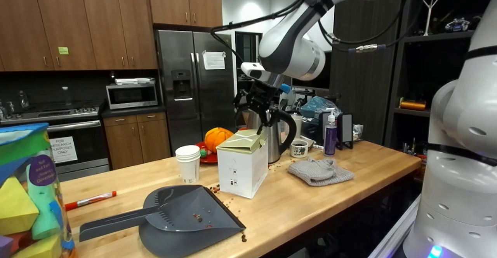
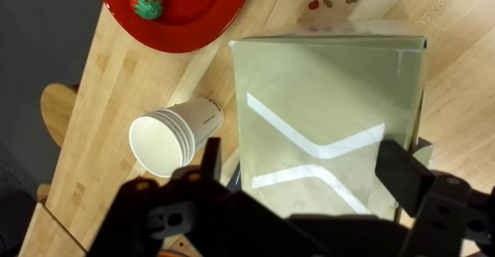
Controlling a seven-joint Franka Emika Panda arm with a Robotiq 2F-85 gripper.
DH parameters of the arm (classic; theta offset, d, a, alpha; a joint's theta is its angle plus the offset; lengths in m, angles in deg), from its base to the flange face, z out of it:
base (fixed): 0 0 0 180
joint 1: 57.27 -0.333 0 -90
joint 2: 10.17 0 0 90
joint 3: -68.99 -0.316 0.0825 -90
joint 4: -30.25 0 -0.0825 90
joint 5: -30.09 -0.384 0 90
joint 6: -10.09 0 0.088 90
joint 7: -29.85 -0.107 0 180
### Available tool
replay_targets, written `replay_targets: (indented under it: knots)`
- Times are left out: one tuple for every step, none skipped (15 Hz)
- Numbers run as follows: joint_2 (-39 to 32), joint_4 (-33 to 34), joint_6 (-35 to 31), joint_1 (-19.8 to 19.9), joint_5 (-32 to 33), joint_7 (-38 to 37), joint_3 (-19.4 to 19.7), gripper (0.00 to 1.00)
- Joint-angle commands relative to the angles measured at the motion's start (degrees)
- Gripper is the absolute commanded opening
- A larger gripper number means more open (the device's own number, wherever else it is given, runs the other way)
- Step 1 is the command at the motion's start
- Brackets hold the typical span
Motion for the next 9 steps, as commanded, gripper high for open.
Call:
replay_targets:
  knots:
    - [-0.9,-0.3,-1.8,-2.3,-4.8,4.3,1.9,1.0]
    - [-0.9,-0.3,-1.7,-2.7,-6.5,5.6,2.3,1.0]
    - [-1.0,-0.3,-1.6,-3.2,-8.3,7.1,2.7,1.0]
    - [-1.1,-0.3,-1.6,-3.7,-10.2,8.6,3.2,1.0]
    - [-1.2,-0.4,-1.5,-4.2,-11.9,10.1,3.7,1.0]
    - [-1.3,-0.4,-1.5,-4.6,-13.6,11.5,4.1,1.0]
    - [-1.5,-0.4,-1.5,-4.9,-15.0,12.7,4.4,1.0]
    - [-1.6,-0.4,-1.5,-5.1,-16.3,14.0,4.8,1.0]
    - [-1.8,-0.4,-1.4,-5.3,-17.5,15.1,5.0,1.0]
